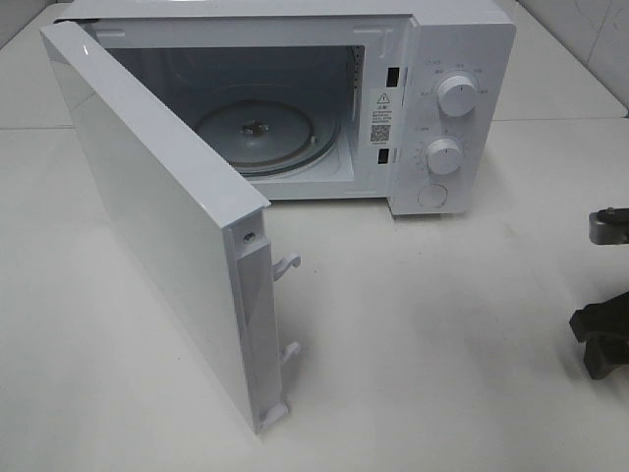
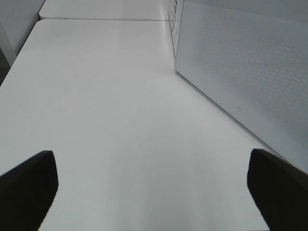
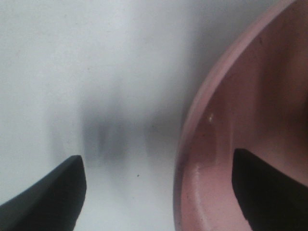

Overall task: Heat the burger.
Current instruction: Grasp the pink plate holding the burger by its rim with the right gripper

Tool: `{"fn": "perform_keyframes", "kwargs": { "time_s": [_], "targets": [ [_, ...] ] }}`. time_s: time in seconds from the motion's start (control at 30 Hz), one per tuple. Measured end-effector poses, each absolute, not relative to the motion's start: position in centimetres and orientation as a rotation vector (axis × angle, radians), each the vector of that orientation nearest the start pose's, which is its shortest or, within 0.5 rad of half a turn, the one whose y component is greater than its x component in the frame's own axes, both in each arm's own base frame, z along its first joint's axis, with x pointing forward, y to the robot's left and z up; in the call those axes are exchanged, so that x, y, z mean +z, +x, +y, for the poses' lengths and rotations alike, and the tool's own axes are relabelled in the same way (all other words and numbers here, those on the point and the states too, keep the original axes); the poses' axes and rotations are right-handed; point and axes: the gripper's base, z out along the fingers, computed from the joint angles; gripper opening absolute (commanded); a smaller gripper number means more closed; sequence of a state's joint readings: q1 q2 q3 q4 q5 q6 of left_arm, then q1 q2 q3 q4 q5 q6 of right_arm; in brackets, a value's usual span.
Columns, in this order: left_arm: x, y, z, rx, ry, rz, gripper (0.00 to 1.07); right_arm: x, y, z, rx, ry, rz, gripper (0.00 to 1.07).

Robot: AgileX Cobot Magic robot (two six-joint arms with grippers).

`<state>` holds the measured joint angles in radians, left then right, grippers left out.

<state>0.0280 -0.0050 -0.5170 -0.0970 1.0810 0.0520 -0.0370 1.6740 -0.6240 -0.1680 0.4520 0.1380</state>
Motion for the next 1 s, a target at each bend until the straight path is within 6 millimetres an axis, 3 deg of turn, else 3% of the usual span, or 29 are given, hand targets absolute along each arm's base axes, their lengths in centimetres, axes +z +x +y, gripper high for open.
{"fn": "perform_keyframes", "kwargs": {
  "time_s": [0.17, 0.33, 0.37, 0.43, 0.47, 0.5, 0.53, 0.57, 0.6, 0.63, 0.67, 1.0],
  "targets": [
    [28.06, -0.85, -0.8, -0.066, 0.031, 2.039, 1.0, 10.85, 24.29, -1.58, -0.117, 0.039, 3.013, 0.76],
    [28.06, -0.85, -0.8, -0.066, 0.031, 2.039, 1.0, 10.86, 24.31, -1.61, -0.123, 0.033, 3.011, 0.65],
    [28.06, -0.85, -0.8, -0.066, 0.031, 2.039, 1.0, 10.86, 24.32, -1.66, -0.131, 0.036, 3.01, 0.55],
    [28.06, -0.85, -0.8, -0.066, 0.031, 2.039, 1.0, 10.87, 24.32, -1.69, -0.136, 0.044, 3.009, 0.5],
    [28.06, -0.85, -0.8, -0.066, 0.031, 2.039, 1.0, 10.87, 24.33, -1.75, -0.146, 0.044, 3.007, 0.35],
    [28.06, -0.85, -0.8, -0.066, 0.031, 2.039, 1.0, 10.88, 24.33, -1.81, -0.156, 0.048, 3.006, 0.29],
    [28.06, -0.85, -0.8, -0.066, 0.031, 2.039, 1.0, 10.88, 24.33, -1.81, -0.156, 0.048, 3.006, 0.29],
    [28.06, -0.85, -0.8, -0.066, 0.031, 2.039, 1.0, 10.88, 24.33, -1.84, -0.161, 0.044, 3.007, 0.15],
    [28.06, -0.85, -0.8, -0.066, 0.031, 2.039, 1.0, 10.88, 24.33, -1.84, -0.161, 0.044, 3.007, 0.15],
    [28.06, -0.85, -0.8, -0.066, 0.031, 2.039, 1.0, 10.88, 24.29, -1.87, -0.165, 0.044, 3.01, 0.04],
    [28.06, -0.85, -0.8, -0.066, 0.031, 2.039, 1.0, 10.94, 24.34, -1.88, -0.166, 0.047, 3.009, 0.0],
    [28.06, -0.85, -0.8, -0.066, 0.031, 2.039, 1.0, 11.04, 24.35, -1.9, -0.173, 0.048, 3.013, 0.0]
  ]
}}
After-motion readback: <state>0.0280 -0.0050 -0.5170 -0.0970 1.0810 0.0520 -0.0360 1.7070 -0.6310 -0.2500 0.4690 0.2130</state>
